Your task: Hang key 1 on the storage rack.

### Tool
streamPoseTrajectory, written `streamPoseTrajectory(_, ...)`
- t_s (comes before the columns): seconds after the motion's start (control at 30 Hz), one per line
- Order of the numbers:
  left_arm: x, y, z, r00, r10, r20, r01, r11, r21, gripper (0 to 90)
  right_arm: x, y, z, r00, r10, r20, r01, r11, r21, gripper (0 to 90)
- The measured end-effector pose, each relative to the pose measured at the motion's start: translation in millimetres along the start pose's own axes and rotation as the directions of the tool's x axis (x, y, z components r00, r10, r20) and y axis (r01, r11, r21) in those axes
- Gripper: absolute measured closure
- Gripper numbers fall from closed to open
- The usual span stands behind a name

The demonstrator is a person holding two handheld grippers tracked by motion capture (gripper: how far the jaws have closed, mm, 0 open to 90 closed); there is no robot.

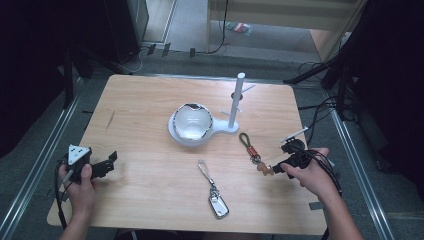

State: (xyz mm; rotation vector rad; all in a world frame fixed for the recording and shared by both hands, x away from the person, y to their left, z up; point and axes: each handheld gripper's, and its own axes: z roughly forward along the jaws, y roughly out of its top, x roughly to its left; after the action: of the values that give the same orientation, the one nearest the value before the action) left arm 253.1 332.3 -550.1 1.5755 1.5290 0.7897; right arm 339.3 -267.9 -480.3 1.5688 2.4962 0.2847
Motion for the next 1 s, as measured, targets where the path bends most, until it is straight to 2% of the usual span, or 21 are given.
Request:
streamPoseTrajectory(0.27, -0.3, -0.1, 0.2, 1.0000, 0.000, -0.003, 0.000, 1.0000, -0.003, 7.9, 4.7, 14.9, 4.6, 0.9998, -0.017, -0.004, 0.017, 0.999, 0.028, 14.1)
streamPoseTrajectory(0.47, -0.2, -0.2, -0.6, 1.0000, 0.000, -0.002, 0.000, 0.9999, -0.011, 7.9, 8.4, 26.1, 6.0, 0.9996, -0.027, -0.008, 0.028, 0.999, 0.030, 14.2)
streamPoseTrajectory(0.57, -0.2, -0.5, -1.3, 0.9999, 0.000, -0.011, 0.000, 0.9997, -0.023, 7.9, 10.3, 31.0, 7.2, 0.9995, -0.030, -0.005, 0.030, 0.999, 0.028, 14.5)
streamPoseTrajectory(0.67, -1.9, -1.2, -2.2, 0.9992, 0.007, -0.039, -0.008, 0.9988, -0.048, 7.9, 12.1, 36.3, 9.0, 0.9995, -0.032, -0.007, 0.032, 0.999, 0.027, 14.9)
streamPoseTrajectory(0.73, -2.8, -1.1, -2.6, 0.9986, 0.015, -0.050, -0.017, 0.9987, -0.048, 7.9, 14.8, 41.3, 11.0, 0.9996, -0.027, -0.004, 0.027, 0.999, 0.029, 16.1)
streamPoseTrajectory(0.9, -3.4, -1.4, -2.9, 0.9980, 0.019, -0.060, -0.022, 0.9981, -0.057, 7.8, 18.7, 47.2, 14.5, 0.9995, -0.029, -0.010, 0.029, 0.999, 0.037, 18.4)
streamPoseTrajectory(1.0, -3.5, -2.2, -4.3, 0.9976, 0.017, -0.067, -0.022, 0.9962, -0.084, 7.8, 22.5, 51.1, 16.9, 0.9989, -0.046, -0.013, 0.046, 0.998, 0.039, 22.0)
